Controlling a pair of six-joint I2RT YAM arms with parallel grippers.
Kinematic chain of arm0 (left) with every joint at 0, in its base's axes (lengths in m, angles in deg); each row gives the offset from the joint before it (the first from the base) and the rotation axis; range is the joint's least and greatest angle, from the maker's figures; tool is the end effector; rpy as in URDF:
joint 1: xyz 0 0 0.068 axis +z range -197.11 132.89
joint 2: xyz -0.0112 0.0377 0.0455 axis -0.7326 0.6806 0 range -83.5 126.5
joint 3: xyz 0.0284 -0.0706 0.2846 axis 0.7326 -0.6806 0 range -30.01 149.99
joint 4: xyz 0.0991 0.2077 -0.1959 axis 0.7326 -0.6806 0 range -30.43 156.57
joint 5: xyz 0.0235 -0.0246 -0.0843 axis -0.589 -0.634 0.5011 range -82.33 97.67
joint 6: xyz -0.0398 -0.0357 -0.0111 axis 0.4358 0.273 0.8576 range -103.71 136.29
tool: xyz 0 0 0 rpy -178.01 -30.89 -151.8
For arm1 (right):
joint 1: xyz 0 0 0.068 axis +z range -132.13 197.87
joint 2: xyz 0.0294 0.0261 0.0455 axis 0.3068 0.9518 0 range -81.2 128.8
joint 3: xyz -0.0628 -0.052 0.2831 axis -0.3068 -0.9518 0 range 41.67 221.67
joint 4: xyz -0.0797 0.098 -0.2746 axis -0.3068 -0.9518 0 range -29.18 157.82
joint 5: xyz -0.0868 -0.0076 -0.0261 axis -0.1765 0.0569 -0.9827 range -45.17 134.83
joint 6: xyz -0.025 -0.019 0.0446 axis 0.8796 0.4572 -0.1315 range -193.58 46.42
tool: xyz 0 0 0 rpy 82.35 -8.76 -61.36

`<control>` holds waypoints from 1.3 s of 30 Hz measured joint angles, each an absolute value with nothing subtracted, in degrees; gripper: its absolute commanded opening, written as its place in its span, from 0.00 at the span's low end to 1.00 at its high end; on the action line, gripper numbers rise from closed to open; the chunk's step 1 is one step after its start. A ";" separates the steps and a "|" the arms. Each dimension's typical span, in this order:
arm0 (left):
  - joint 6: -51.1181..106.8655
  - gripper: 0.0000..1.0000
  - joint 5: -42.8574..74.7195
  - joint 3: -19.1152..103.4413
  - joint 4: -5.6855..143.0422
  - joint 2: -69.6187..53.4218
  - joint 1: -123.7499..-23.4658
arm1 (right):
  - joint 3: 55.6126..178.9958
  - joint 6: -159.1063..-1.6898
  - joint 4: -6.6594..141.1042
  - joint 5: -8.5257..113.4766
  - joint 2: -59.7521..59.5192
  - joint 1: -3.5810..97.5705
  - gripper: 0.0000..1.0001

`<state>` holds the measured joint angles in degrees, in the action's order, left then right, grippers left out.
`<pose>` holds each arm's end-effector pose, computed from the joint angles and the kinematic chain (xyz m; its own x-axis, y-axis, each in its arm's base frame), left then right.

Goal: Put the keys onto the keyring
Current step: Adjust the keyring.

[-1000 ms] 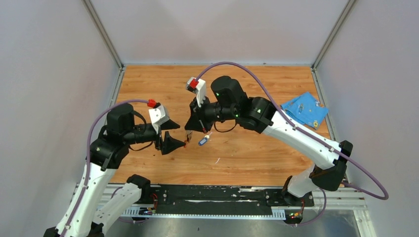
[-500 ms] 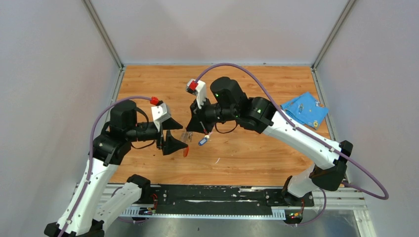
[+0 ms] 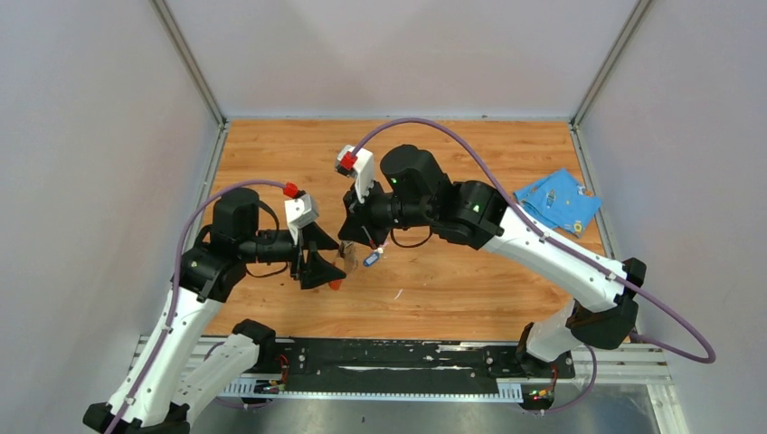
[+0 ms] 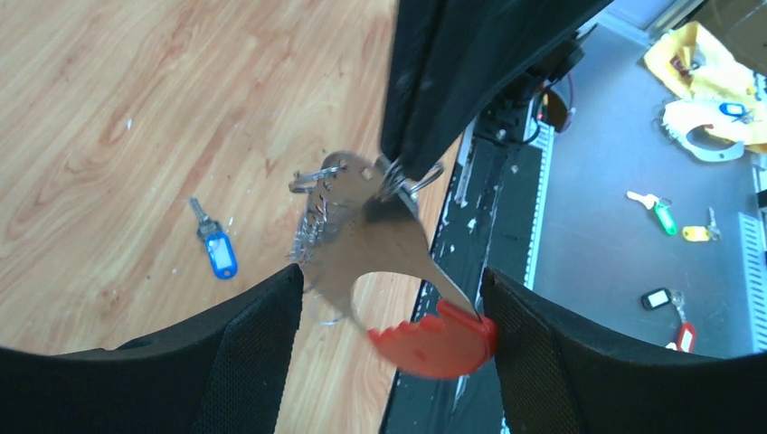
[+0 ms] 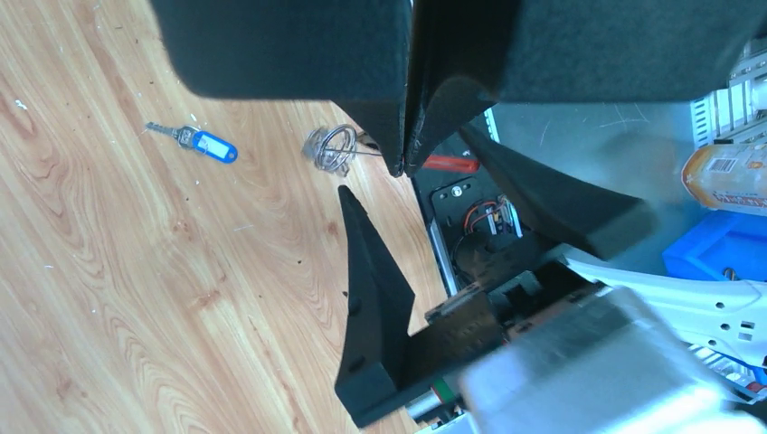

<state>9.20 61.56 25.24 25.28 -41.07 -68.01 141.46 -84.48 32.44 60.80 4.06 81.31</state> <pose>0.1390 -0.0850 0.3836 -0.3342 0.2056 -0.9198 0.9220 0.2739 -0.2738 0.1529 0.3285 0.4906 -0.3405 -0.2749 -0.8992 -0.9273 0.2563 0.2728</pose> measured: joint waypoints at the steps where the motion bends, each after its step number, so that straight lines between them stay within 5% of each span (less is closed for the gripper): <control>1: 9.07 0.66 61.16 24.78 25.34 -41.03 -68.15 | 141.70 -84.46 32.53 60.58 4.12 81.44 0.00; 10: 6.34 0.00 55.94 24.38 25.39 -40.85 -68.34 | 142.03 -84.57 32.66 58.72 4.12 81.88 0.00; 15: 4.44 0.00 55.72 25.67 25.28 -40.63 -68.36 | 141.61 -85.05 34.32 58.99 3.66 81.90 0.08; 21: 1.68 0.00 59.18 28.30 24.82 -40.63 -68.36 | 139.45 -85.62 35.55 60.98 0.12 81.00 0.53; 27: -1.31 0.00 65.75 31.29 24.71 -40.87 -68.36 | 131.34 -83.21 38.96 66.16 -9.19 75.38 0.78; 34: -2.34 0.00 73.10 37.19 24.82 -39.45 -68.36 | 126.86 -78.08 41.67 76.78 -13.58 72.67 0.82; 39: -1.53 0.00 75.44 39.49 24.95 -37.44 -68.36 | 126.29 -76.59 42.63 84.67 -12.14 72.50 0.75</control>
